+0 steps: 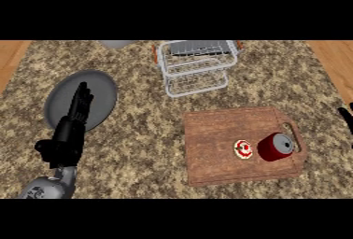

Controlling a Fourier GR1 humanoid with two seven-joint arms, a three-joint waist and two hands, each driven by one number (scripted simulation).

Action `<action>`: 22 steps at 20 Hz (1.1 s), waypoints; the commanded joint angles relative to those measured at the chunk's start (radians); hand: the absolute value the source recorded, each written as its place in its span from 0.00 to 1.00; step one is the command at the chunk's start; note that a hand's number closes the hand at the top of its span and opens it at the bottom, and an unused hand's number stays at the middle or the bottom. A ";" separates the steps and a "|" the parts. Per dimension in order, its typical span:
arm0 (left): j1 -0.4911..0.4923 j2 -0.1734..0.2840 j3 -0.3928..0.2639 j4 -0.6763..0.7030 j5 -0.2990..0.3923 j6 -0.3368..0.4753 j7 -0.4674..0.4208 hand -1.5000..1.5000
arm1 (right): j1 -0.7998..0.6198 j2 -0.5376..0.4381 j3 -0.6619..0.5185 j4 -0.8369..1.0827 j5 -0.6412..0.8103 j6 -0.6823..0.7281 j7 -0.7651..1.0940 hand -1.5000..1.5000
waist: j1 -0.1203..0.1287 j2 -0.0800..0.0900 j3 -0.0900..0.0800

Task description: Pick the can from the cutting board and place it in the tiered basket

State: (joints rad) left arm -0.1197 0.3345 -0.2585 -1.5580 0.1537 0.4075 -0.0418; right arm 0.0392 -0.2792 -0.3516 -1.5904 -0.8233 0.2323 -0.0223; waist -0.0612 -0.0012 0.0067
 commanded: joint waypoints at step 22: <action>-0.031 -0.086 -0.074 0.006 -0.083 0.020 0.048 0.50 | 0.169 -0.757 -0.090 -0.509 0.454 0.270 0.506 0.00 | 0.074 0.003 -0.009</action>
State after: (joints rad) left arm -0.1651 0.2654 -0.3242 -1.5514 0.0820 0.4266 0.0209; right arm 0.2632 -0.9630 -0.4859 -2.0235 -0.3672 0.5290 0.3155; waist -0.0021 0.0000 -0.0025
